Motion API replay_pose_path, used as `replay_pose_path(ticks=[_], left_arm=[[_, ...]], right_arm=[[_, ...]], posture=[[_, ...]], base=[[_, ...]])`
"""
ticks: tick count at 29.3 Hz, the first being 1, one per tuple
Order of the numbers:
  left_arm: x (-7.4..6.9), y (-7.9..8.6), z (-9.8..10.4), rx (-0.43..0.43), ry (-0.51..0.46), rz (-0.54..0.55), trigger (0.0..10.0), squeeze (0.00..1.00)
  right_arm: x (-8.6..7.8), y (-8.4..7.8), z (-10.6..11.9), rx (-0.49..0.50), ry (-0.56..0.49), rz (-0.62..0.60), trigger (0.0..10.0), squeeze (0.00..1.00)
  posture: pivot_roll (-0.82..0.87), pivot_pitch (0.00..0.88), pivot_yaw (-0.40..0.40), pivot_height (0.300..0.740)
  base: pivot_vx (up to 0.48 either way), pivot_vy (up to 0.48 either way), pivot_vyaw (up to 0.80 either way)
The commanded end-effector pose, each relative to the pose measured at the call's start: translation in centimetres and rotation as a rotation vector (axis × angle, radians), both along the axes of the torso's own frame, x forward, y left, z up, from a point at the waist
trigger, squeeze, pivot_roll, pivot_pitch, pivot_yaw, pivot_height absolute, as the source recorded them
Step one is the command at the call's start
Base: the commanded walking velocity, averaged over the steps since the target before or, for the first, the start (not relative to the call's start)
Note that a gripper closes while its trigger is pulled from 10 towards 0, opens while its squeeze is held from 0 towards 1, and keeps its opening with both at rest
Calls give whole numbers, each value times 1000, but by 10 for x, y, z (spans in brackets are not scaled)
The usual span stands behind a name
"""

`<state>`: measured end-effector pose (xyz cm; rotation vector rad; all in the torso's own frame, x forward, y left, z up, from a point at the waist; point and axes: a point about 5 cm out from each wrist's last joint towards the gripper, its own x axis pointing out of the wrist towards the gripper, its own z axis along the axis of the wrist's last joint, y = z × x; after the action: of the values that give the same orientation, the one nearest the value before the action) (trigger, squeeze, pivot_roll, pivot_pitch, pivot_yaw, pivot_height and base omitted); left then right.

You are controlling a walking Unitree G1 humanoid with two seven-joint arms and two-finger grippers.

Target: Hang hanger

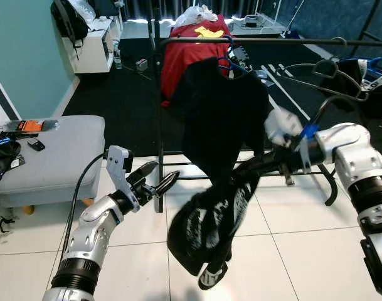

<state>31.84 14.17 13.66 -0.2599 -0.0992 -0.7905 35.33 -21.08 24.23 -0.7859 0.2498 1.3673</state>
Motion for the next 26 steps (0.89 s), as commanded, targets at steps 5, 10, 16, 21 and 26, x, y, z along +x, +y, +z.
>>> replay_pose_path(ticks=[5,10,16,21,26], left_arm=[[-13,0,-13,109,28,-133,10000,0],[-5,5,-12,117,27,-93,10000,0],[0,-3,-13,113,49,-88,10000,0],[5,-15,-14,89,66,-75,10000,0],[5,-20,-14,101,52,-92,10000,0]], right_arm=[[15,14,23,-26,-331,-32,0,0],[10,22,20,-75,-370,79,0,0],[4,35,8,-89,-379,223,0,0],[6,49,8,-30,-432,246,0,0],[8,55,11,-6,-458,240,0,0]], posture=[[-77,61,4,740],[-76,62,-7,740],[-84,65,-11,740],[-80,58,-21,740],[-87,56,-16,740]], base=[[0,0,0],[0,0,0],[0,0,0],[0,0,0],[0,0,0]])
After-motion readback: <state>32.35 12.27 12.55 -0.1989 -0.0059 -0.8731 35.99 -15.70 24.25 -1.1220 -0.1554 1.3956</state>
